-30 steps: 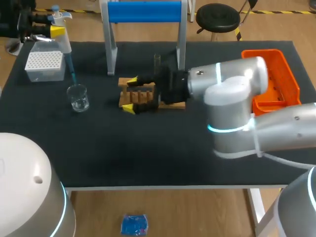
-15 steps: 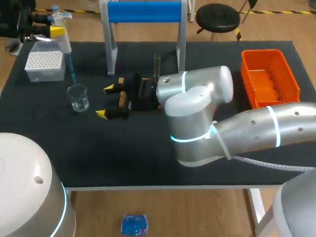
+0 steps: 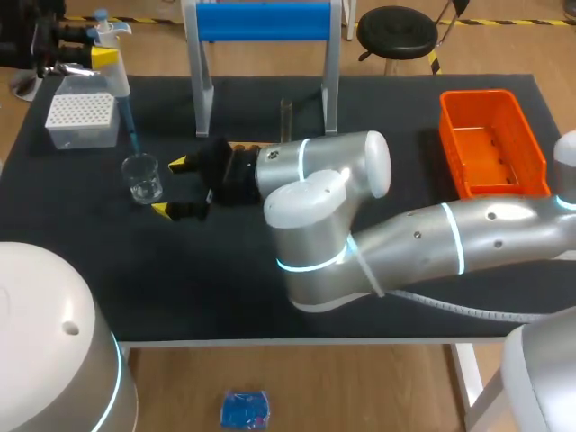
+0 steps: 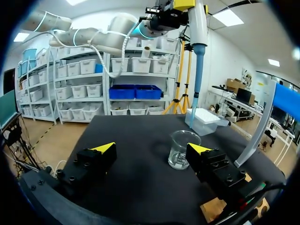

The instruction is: Invert the test tube, pick up the pipette, mount the tip to pipette, aspirate from beaker and dispense into the tube, eject the tip, return the pipette, and cap with the stopper.

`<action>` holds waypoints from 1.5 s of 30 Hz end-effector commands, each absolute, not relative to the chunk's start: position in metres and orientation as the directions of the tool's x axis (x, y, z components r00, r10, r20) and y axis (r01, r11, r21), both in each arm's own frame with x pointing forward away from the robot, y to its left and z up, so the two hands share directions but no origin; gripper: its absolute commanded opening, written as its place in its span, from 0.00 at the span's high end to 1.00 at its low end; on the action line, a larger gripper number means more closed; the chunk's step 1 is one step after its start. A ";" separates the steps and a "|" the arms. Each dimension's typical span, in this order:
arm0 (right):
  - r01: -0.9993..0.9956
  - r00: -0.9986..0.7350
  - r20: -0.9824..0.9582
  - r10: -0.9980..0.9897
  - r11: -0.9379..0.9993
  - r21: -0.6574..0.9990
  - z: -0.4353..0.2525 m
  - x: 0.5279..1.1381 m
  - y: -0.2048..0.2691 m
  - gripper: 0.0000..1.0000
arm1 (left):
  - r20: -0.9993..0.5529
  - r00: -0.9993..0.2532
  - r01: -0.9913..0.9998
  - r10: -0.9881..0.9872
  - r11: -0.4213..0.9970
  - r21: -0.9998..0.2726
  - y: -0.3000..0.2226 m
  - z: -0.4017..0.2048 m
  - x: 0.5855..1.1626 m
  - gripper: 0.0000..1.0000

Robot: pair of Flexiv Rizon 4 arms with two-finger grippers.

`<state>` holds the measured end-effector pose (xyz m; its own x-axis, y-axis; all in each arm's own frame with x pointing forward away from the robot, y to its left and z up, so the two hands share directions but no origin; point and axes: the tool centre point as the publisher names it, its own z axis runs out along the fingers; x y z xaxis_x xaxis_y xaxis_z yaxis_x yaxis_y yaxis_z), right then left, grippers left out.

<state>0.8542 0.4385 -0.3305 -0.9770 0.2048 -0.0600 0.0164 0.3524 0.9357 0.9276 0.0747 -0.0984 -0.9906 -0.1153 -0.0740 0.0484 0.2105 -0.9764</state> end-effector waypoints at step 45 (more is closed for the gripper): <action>0.023 -0.959 -0.075 0.272 0.339 0.940 -0.328 0.858 0.399 0.00 | -0.075 -0.991 0.050 -0.112 0.210 -0.976 0.075 -0.099 0.929 1.00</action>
